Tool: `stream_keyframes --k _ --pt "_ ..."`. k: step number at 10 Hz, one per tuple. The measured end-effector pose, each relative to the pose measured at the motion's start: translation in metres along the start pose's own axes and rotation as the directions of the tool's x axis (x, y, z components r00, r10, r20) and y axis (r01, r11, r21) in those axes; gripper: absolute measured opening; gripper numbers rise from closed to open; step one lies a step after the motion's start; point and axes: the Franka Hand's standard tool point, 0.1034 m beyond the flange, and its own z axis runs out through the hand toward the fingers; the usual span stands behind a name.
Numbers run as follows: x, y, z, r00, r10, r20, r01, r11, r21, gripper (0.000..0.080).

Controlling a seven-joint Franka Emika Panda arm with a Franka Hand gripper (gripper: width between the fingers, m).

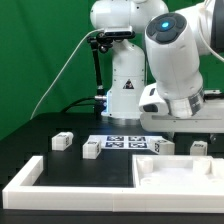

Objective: Assemble one leg

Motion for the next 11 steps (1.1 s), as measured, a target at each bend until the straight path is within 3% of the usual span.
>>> stream_keyframes --k 2,4,11 --pt "-0.009 -0.002 0.007 0.980 0.024 0.199 -0.019 0.999 -0.027 0.0649" --pt "-0.006 -0.007 0.014 0.942 0.022 0.336 -0.012 0.999 -0.032 0.0649" --pt "-0.001 -0.014 0.035 0.957 -0.005 0.289 0.015 0.999 -0.032 0.0649"
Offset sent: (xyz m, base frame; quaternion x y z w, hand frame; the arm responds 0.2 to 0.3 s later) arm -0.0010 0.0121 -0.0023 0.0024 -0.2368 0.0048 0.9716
